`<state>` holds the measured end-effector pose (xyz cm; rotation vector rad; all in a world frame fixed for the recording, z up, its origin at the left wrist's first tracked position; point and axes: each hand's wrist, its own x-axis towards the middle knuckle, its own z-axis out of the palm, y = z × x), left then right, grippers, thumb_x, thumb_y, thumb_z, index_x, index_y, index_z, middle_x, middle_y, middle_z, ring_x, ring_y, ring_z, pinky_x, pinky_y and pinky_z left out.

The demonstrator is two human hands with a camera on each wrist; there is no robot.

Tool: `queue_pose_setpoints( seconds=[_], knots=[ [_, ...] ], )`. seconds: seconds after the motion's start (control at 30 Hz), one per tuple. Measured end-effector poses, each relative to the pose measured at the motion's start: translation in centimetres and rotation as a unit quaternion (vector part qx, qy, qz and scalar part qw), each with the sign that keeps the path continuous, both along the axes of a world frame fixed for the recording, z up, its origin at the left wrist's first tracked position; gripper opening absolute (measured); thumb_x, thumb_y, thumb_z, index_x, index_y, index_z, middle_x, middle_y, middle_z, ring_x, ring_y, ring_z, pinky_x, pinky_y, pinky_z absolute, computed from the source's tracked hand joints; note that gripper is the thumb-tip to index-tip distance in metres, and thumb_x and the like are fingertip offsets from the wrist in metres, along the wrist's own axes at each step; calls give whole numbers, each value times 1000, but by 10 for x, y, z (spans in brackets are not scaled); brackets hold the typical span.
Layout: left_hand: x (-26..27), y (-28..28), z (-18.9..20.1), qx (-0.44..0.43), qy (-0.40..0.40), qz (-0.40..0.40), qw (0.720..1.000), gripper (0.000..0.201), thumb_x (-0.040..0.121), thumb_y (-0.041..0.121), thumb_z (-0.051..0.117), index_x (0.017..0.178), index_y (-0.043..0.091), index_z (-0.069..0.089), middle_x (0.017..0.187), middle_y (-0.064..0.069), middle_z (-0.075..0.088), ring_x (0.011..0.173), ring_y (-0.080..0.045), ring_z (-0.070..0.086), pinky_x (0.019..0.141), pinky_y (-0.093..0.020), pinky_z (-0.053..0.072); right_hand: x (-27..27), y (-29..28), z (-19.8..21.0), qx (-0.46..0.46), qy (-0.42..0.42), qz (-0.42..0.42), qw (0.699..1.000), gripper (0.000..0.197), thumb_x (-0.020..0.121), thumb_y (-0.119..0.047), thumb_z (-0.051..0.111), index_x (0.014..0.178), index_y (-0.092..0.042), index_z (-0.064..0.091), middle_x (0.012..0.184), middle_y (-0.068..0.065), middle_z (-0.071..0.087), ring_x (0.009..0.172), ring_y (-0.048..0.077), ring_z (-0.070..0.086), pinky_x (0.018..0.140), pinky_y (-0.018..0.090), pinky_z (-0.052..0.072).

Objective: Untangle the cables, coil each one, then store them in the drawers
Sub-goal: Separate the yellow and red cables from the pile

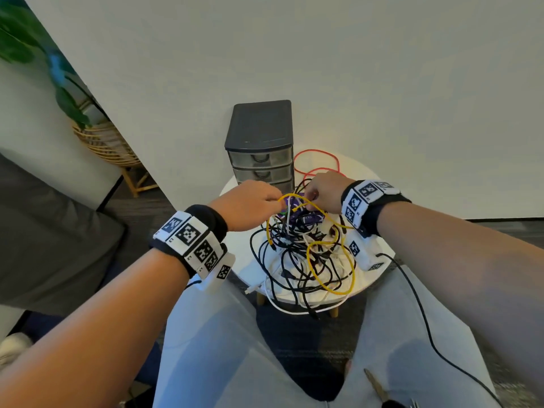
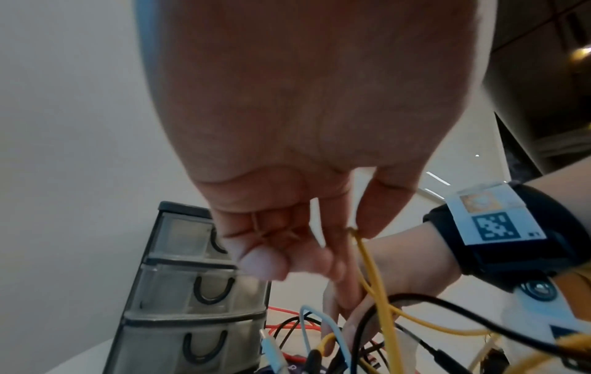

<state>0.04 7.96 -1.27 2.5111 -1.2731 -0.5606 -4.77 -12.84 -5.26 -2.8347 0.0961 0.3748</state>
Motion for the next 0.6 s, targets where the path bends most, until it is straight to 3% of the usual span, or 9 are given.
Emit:
queue_pose_setpoints(
  seconds=[0.07,0.1,0.2,0.27,0.33,0.4,0.5,0.6],
  knots=[
    [0,-4,-5,-30,-14,10,999,37,106,29,38,122,12,66,114,-2,62,108,-20,54,93,-34,41,1,-1,-2,29,-30,4,999,11,90,-24,72,80,-25,69,76,-13,58,82,14,57,68,24,37],
    [-2,-7,-6,-53,-20,8,998,36,108,28,34,121,14,65,111,2,59,107,-18,51,91,-32,38,0,-2,-2,61,-46,-4,997,9,89,-23,73,81,-23,72,79,-12,61,81,13,57,69,24,37],
    [-13,-23,-12,-84,-2,15,996,44,109,40,27,99,13,60,96,-3,58,95,-24,51,82,-38,40,-5,-6,3,165,-119,-56,977,4,86,-21,76,84,-18,79,76,-11,66,68,3,55,62,18,36],
    [-15,-33,-23,-50,13,24,998,42,109,42,34,110,11,62,105,-9,58,99,-26,53,87,-39,44,-6,-8,7,199,-171,-92,961,7,89,-19,72,86,-16,77,70,-13,61,62,0,53,59,13,35],
    [-14,-40,-36,12,18,28,999,45,106,50,39,133,19,55,125,-9,52,110,-26,53,98,-42,45,-7,-8,16,238,-206,-129,940,10,96,-20,65,89,-15,70,66,-7,60,55,4,57,58,17,40],
    [-11,-44,-48,44,25,44,998,51,102,58,40,142,26,47,131,-9,47,116,-29,53,103,-47,44,-8,-8,29,303,-233,-153,911,12,100,-20,58,92,-13,63,68,-1,61,57,11,66,57,24,48],
    [-7,-46,-57,45,13,57,997,57,96,68,32,132,29,51,120,-6,53,110,-30,54,100,-53,45,-10,-5,57,377,-289,-150,867,12,102,-17,53,93,-10,58,74,4,60,73,25,73,62,32,57],
    [-7,-45,-56,39,-8,68,997,42,100,63,36,113,27,54,99,1,55,94,-25,54,95,-51,44,-13,1,90,387,-357,-117,842,14,103,-14,50,98,-2,57,77,6,61,74,25,74,70,34,60]
  ],
)
